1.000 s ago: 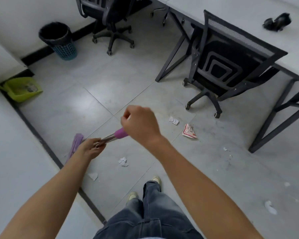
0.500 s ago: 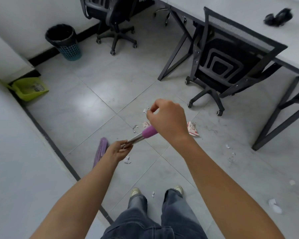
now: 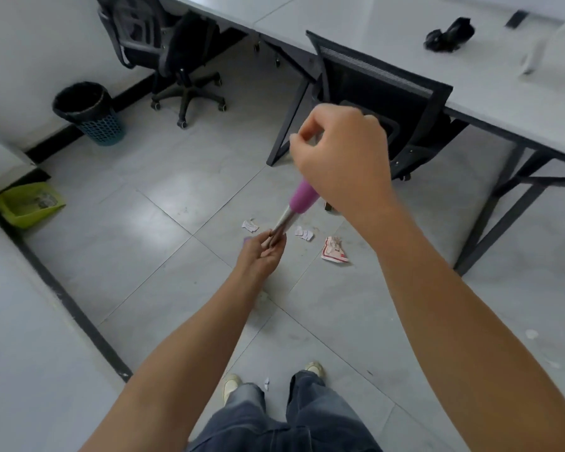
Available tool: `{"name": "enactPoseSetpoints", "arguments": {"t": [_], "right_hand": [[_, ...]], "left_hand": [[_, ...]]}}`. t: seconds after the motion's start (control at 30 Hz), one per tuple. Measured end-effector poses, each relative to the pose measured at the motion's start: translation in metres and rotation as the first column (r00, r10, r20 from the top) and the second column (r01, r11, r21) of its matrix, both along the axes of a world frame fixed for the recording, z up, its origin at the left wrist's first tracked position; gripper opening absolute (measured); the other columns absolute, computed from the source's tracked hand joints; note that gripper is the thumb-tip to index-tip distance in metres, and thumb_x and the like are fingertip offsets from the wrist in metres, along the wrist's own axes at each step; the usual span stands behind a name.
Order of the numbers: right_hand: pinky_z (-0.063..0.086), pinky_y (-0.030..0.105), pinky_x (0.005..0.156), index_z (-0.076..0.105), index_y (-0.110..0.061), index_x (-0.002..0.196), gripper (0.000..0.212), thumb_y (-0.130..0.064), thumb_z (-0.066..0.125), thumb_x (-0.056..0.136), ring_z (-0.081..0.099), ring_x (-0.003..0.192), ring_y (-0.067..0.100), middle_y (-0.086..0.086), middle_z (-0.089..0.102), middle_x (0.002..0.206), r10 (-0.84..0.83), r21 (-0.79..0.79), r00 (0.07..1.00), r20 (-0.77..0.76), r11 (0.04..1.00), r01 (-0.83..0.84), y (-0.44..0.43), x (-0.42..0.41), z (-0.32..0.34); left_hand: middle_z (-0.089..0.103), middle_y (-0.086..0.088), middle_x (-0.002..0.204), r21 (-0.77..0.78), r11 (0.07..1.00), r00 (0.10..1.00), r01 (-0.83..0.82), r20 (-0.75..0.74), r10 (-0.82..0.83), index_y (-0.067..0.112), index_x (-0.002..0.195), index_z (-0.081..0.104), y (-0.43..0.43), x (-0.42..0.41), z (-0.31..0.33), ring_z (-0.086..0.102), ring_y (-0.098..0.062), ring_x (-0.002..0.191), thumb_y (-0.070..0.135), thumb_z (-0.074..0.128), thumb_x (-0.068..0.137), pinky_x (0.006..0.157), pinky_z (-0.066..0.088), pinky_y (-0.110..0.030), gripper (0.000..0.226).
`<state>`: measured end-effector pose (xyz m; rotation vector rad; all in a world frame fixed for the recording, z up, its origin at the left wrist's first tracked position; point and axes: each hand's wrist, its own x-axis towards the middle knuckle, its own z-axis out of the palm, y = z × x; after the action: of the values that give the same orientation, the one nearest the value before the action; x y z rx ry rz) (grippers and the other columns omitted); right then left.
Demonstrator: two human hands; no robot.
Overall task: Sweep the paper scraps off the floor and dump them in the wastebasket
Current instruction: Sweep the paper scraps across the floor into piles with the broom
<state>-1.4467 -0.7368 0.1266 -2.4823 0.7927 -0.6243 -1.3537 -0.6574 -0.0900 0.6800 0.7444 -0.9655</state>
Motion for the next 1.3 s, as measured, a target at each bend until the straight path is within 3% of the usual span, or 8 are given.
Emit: {"name": "enactPoseSetpoints", "arguments": {"t": [0.13,0.33,0.63,0.77,0.93,1.03,1.2,1.3], "right_hand": [[0.035,0.02,0.052,0.056,-0.02,0.075,0.014,-0.026,0.051,0.087,0.047,0.055,0.012,-0.001,0.06,0.067,-0.058,0.017,0.998,0.008,0.998,0.058,-0.023,-0.026,0.008],[0.031,0.011,0.047,0.063,-0.009,0.079,0.017,-0.021,0.054,0.086,0.045,0.053,0.008,0.001,0.061,0.069,-0.152,0.102,0.988,0.033,0.984,0.148,-0.032,-0.051,-0.033],[0.046,0.028,0.058,0.066,-0.001,0.079,0.015,-0.013,0.059,0.083,0.062,0.063,0.026,0.012,0.07,0.072,-0.215,0.249,0.975,-0.058,0.943,0.222,-0.019,-0.024,-0.111],[0.048,0.029,0.069,0.067,-0.002,0.084,0.012,-0.013,0.063,0.082,0.065,0.075,0.027,0.01,0.072,0.08,-0.281,0.338,0.952,-0.12,0.89,0.305,-0.01,-0.002,-0.135],[0.039,0.017,0.066,0.066,-0.013,0.095,0.025,-0.03,0.07,0.078,0.055,0.081,0.013,-0.001,0.062,0.096,-0.129,0.483,0.939,-0.32,0.83,0.278,-0.002,0.029,-0.156],[0.035,0.011,0.062,0.064,-0.018,0.103,0.024,-0.022,0.066,0.079,0.05,0.082,0.011,-0.005,0.053,0.099,-0.086,0.571,0.902,-0.423,0.748,0.339,-0.001,0.027,-0.158],[0.041,0.026,0.067,0.055,-0.019,0.117,0.035,-0.018,0.058,0.082,0.055,0.085,0.019,0.001,0.056,0.1,-0.053,0.47,0.698,-0.714,0.703,0.534,-0.011,-0.009,-0.148],[0.037,0.027,0.059,0.056,-0.015,0.112,0.029,-0.014,0.054,0.082,0.052,0.082,0.023,0.005,0.053,0.093,-0.006,0.248,0.485,-0.875,0.854,0.458,-0.02,-0.025,-0.133]], "left_hand": [[0.05,-0.021,0.081,-0.009,0.996,0.996,0.084,0.003,-0.084,-0.009,0.084,0.047,-0.022,-0.01,0.02,0.054,-0.027,0.071,-0.002,0.042,0.097,0.093,0.047,-0.031,0.015],[0.049,-0.017,0.082,0.107,0.976,0.98,0.189,0.037,-0.193,-0.005,0.081,0.046,-0.026,0.006,-0.006,0.052,-0.023,0.072,-0.001,0.04,0.098,0.038,0.052,-0.029,0.019],[0.044,-0.009,0.073,0.311,0.901,0.94,0.304,0.058,-0.337,0.004,0.073,0.044,-0.03,0.074,-0.061,0.056,-0.015,0.031,-0.001,0.038,0.099,0.031,0.045,-0.017,0.027],[0.052,-0.013,0.097,0.366,0.83,0.893,0.422,-0.008,-0.451,0.0,0.09,0.05,-0.037,0.111,-0.091,0.058,-0.02,0.076,0.001,0.04,0.098,0.052,0.057,-0.025,0.012],[0.045,-0.011,0.074,0.421,0.733,0.815,0.535,-0.026,-0.579,0.0,0.074,0.044,-0.053,0.135,-0.112,0.057,-0.02,0.058,0.001,0.039,0.099,0.08,0.052,-0.017,0.025],[0.046,-0.011,0.073,0.458,0.591,0.697,0.664,-0.093,-0.711,0.001,0.074,0.044,-0.058,0.126,-0.12,0.061,-0.021,0.044,0.001,0.041,0.098,0.067,0.056,-0.018,0.025],[0.036,-0.008,0.065,0.449,0.406,0.524,0.796,-0.173,-0.834,0.004,0.067,0.038,-0.076,0.086,-0.116,0.037,-0.014,0.051,-0.002,0.043,0.097,0.032,0.042,-0.016,0.03],[0.034,-0.009,0.066,0.363,0.383,0.471,0.849,-0.193,-0.861,0.002,0.068,0.038,-0.086,0.053,-0.096,0.041,-0.017,0.05,-0.001,0.039,0.099,0.083,0.051,-0.012,0.031]]}}
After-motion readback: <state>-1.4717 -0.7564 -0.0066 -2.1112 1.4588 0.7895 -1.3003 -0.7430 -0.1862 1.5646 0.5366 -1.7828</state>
